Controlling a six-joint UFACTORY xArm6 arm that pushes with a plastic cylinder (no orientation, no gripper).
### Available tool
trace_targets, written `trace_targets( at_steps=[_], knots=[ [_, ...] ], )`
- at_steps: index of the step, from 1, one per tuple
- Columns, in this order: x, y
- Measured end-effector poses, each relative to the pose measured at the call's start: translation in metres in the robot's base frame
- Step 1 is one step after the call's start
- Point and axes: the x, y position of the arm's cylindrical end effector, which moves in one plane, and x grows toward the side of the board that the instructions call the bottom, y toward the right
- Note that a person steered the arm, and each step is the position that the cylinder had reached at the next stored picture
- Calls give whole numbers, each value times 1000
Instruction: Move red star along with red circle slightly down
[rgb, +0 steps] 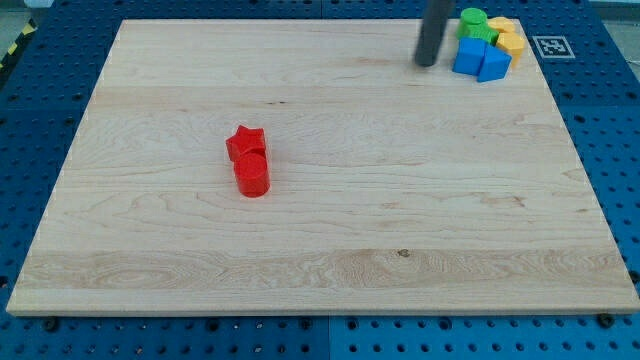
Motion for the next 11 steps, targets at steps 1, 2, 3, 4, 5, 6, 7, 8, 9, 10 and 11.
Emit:
trace_targets(
  at_steps=[1,2,3,4,5,6,7,8,9,10,11],
  knots=[
    [28,-91],
    [47,-171],
    [67,-239],
    [72,-240],
    [98,-235],
    [111,-232],
    [116,-223],
    [121,-213],
    [128,-203],
    [146,-195],
    [149,-189]
  ],
)
